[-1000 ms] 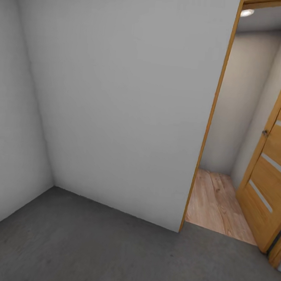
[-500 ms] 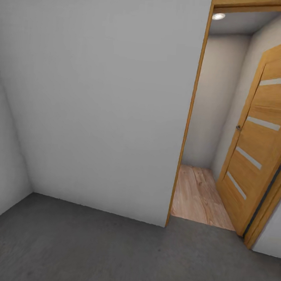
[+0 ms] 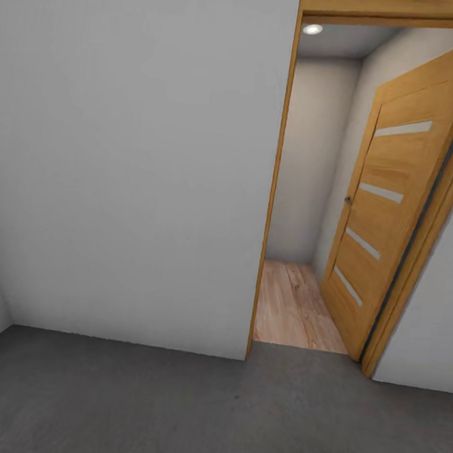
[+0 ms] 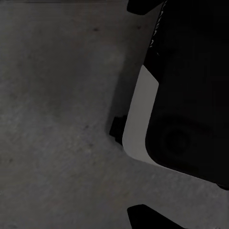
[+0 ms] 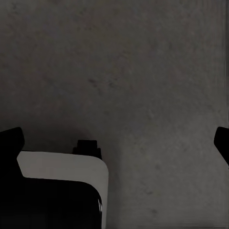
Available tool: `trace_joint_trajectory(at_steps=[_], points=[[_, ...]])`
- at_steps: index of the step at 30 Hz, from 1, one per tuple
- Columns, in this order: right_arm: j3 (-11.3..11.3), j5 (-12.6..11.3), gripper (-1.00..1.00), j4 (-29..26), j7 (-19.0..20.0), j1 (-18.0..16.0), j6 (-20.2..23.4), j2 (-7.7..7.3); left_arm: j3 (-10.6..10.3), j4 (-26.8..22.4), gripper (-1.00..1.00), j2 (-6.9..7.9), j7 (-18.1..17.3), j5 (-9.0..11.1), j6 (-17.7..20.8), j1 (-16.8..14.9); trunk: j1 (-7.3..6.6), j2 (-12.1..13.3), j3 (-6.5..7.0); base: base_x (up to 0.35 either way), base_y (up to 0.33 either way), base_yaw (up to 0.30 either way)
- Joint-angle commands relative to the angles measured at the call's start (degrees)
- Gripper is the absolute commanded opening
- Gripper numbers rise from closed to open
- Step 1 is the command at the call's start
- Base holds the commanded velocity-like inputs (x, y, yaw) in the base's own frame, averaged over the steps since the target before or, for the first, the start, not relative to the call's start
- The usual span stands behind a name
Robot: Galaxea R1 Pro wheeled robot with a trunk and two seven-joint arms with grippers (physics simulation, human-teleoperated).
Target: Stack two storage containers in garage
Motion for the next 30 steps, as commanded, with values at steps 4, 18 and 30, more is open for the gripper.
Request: trace_joint_trajectory(at_steps=[4, 18, 30], points=[[0.54, -0.46, 1.00, 0.18, 0.01, -0.07, -0.26, 0.05, -0.50, 0.09, 1.00, -0.07, 0.20, 0.72, -0.14, -0.04, 0.00, -0.04, -0.07, 0.000, 0.000, -0.260], [0.57, -0.46, 1.00, 0.17, 0.01, -0.07, -0.28, 0.05, -0.50, 0.12, 1.00, -0.14, 0.19, 0.83, -0.14, -0.02, 0.00, -0.04, -0.07, 0.000, 0.000, -0.261], [0.57, -0.46, 1.00, 0.19, 0.01, -0.07, -0.28, 0.05, -0.50, 0.12, 1.00, -0.11, 0.19, 0.83, -0.14, -0.02, 0.00, -0.04, -0.07, 0.000, 0.000, -0.261]])
